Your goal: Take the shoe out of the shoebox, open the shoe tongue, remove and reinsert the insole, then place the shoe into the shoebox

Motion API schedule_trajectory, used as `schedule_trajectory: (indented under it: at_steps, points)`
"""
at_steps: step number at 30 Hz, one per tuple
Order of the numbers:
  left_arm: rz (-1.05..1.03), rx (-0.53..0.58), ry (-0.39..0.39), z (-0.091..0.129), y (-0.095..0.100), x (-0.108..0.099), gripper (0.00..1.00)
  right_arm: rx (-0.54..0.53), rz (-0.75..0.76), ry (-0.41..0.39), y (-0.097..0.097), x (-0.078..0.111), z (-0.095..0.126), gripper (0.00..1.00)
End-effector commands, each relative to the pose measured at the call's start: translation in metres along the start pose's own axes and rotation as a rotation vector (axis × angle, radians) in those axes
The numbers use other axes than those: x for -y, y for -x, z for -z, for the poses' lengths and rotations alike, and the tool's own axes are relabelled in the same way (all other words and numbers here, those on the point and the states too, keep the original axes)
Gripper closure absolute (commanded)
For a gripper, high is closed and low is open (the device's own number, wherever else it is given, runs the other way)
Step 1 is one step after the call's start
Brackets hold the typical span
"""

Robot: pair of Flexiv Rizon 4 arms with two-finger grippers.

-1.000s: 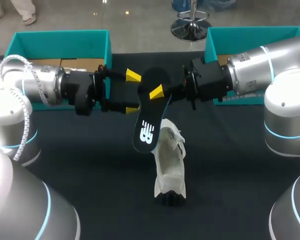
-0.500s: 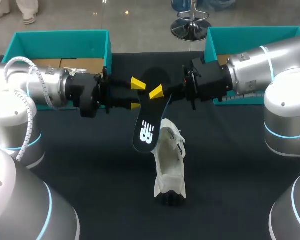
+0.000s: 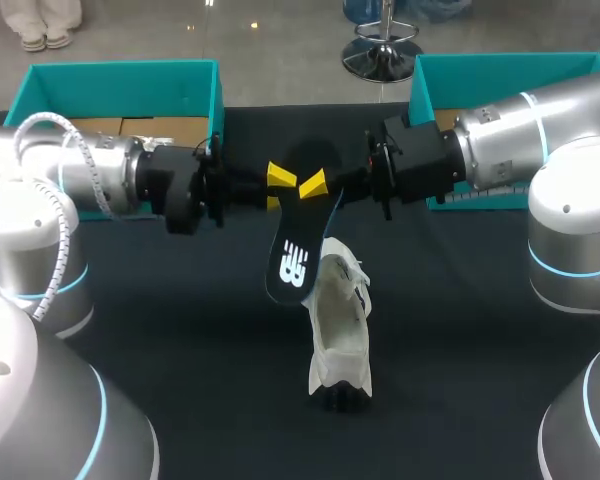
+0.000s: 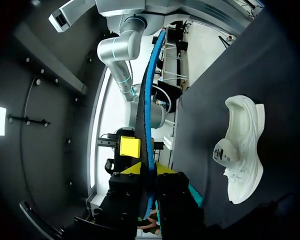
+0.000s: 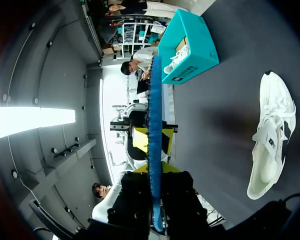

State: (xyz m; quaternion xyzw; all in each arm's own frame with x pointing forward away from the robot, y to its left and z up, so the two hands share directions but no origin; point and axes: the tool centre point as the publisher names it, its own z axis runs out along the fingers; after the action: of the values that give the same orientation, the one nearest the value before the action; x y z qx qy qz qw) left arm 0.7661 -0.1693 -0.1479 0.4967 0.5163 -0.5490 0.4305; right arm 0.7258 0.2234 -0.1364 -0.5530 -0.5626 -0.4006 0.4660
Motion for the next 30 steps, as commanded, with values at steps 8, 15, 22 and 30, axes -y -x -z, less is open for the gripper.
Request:
schedule_trajectory:
  at_steps: [8,15,22,30]
  points:
    - [-0.003,0.003,0.002,-0.002,0.003,0.006,1.00,0.003,-0.001,0.001,-0.001,0.000,-0.002,1.00]
    - [-0.003,-0.010,0.008,0.002,0.003,0.007,1.00,0.003,-0.001,0.001,-0.001,0.000,-0.002,1.00]
    - [-0.009,-0.024,0.014,0.012,0.003,0.002,1.00,0.003,-0.001,0.001,-0.001,0.000,-0.002,0.00]
    - [0.039,-0.041,-0.053,0.033,0.002,-0.002,1.00,0.111,-0.016,0.090,-0.002,0.005,0.029,0.00]
